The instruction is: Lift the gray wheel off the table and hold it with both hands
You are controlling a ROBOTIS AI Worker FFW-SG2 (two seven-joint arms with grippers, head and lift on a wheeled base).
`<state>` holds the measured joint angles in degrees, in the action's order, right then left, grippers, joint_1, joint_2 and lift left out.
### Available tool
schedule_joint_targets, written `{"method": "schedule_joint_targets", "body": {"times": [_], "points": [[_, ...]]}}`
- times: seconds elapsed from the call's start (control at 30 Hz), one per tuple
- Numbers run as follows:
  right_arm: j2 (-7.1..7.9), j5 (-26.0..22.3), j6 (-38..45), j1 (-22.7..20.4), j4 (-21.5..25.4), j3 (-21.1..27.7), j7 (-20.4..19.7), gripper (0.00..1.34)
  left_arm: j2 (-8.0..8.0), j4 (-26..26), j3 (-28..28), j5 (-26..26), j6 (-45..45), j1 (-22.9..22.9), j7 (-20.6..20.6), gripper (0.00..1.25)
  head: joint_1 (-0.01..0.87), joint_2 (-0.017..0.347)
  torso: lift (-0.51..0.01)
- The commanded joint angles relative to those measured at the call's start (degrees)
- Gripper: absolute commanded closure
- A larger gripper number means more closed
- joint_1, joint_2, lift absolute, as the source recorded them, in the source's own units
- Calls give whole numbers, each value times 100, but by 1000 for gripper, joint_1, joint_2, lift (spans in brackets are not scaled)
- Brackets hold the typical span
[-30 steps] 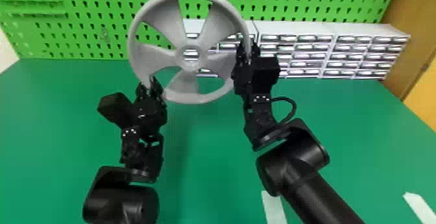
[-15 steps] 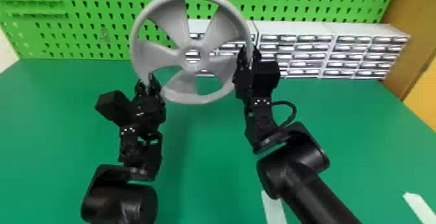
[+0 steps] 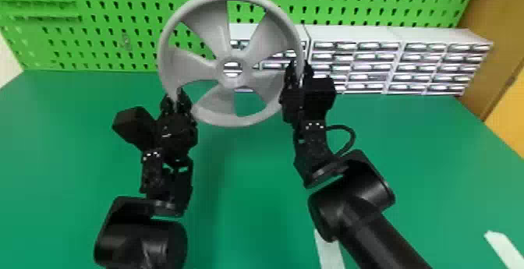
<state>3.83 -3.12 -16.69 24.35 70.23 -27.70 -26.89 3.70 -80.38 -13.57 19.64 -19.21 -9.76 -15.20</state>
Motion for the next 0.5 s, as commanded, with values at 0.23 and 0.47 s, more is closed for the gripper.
{"method": "schedule_joint_targets", "body": {"times": [0.23,0.47], "points": [[21,-22,17,-1,-9,-16,0,1248,-1,-13,30,-22,14,0,0,1006,711,15,-98],[30,-22,17,-1,-9,-16,0,1248,-1,-4,57,-48,14,18,0,1007,711,15,-98]]}}
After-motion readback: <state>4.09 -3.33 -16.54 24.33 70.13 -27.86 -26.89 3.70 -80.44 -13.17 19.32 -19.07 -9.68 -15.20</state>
